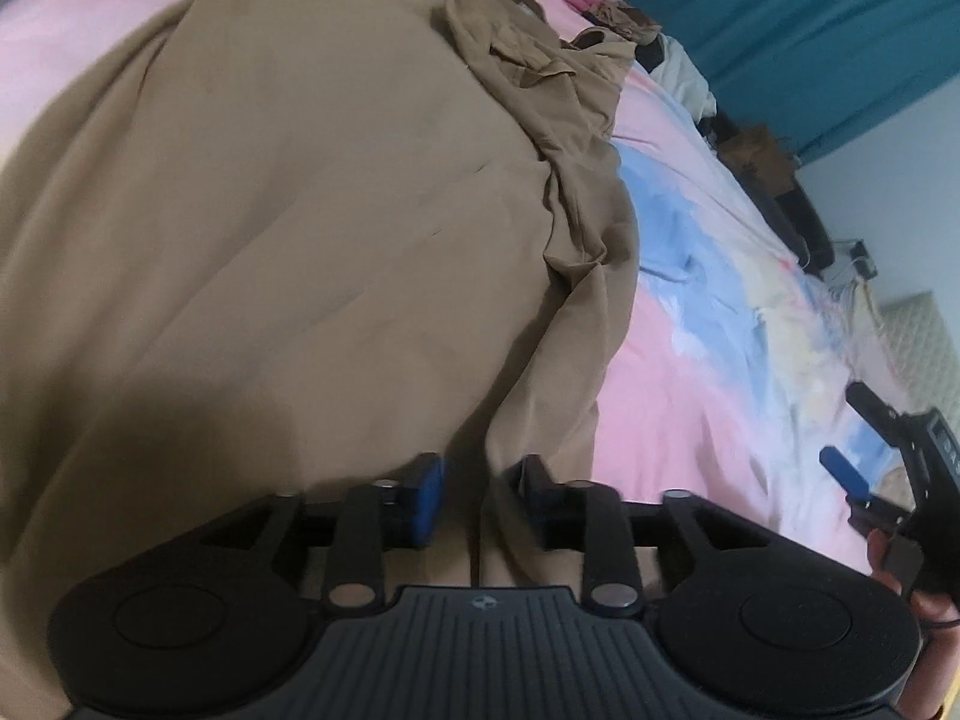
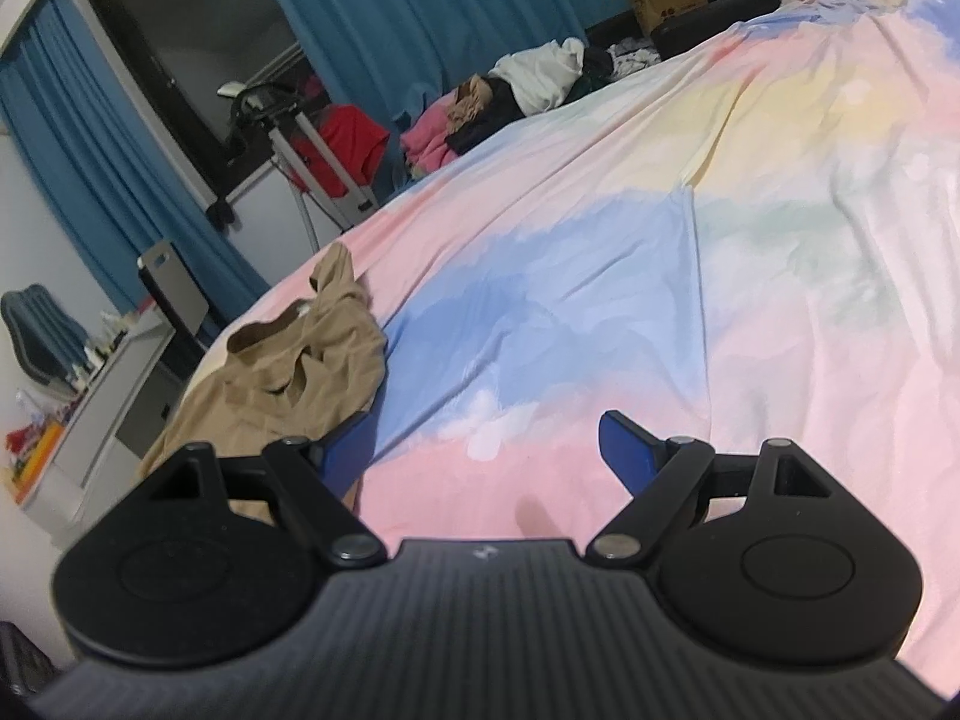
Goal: Fold clothes
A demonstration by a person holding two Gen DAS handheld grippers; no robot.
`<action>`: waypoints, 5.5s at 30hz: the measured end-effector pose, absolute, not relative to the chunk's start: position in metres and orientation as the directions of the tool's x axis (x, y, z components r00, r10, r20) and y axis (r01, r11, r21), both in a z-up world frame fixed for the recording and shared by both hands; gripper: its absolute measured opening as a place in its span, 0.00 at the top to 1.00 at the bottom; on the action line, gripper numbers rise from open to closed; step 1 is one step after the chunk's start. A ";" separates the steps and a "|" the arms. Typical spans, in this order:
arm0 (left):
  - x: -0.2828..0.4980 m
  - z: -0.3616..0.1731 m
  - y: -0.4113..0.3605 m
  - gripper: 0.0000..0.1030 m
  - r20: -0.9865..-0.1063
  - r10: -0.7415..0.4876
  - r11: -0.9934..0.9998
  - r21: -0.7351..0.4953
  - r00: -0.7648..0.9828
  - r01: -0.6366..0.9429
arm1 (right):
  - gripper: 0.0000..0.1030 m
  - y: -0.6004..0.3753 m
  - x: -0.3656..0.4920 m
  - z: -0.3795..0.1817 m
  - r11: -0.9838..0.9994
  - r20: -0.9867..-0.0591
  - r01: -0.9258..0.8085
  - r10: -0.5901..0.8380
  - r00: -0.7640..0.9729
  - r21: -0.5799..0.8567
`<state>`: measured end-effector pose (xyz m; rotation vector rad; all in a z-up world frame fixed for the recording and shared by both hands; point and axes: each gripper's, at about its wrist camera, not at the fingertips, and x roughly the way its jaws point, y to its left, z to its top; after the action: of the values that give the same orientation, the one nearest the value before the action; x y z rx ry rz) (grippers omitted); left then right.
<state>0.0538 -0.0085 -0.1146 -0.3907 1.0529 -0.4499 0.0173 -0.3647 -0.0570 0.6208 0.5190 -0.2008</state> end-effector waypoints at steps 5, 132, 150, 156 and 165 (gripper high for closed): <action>0.050 -0.108 -0.012 0.32 -0.770 -0.470 0.881 -0.443 0.432 0.169 | 0.19 -0.366 0.021 -0.060 0.793 -0.533 0.330 -0.008 0.846 0.512; 0.334 -0.052 -0.025 0.98 -0.546 -0.312 0.914 -0.396 0.777 0.089 | 0.33 -0.371 0.110 -0.119 0.711 -0.617 0.373 0.107 0.780 0.596; 0.298 -0.086 0.009 0.51 -0.723 -0.283 0.950 -0.303 0.631 0.079 | 0.33 -0.359 0.125 -0.119 0.763 -0.627 0.323 0.136 0.767 0.560; 0.148 -0.091 0.004 0.43 -0.795 -0.416 0.908 -0.389 0.442 0.155 | 0.33 -0.356 0.113 -0.109 0.777 -0.617 0.307 0.130 0.776 0.550; 0.044 -0.126 -0.026 0.48 -0.836 -0.431 0.892 -0.337 0.339 0.302 | 0.33 -0.351 0.079 -0.097 0.782 -0.627 0.335 0.090 0.774 0.526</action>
<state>0.0440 -0.0255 -0.1259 -0.1298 1.1280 -0.4790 0.0787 -0.3508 -0.0971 0.6719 0.6845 -0.1444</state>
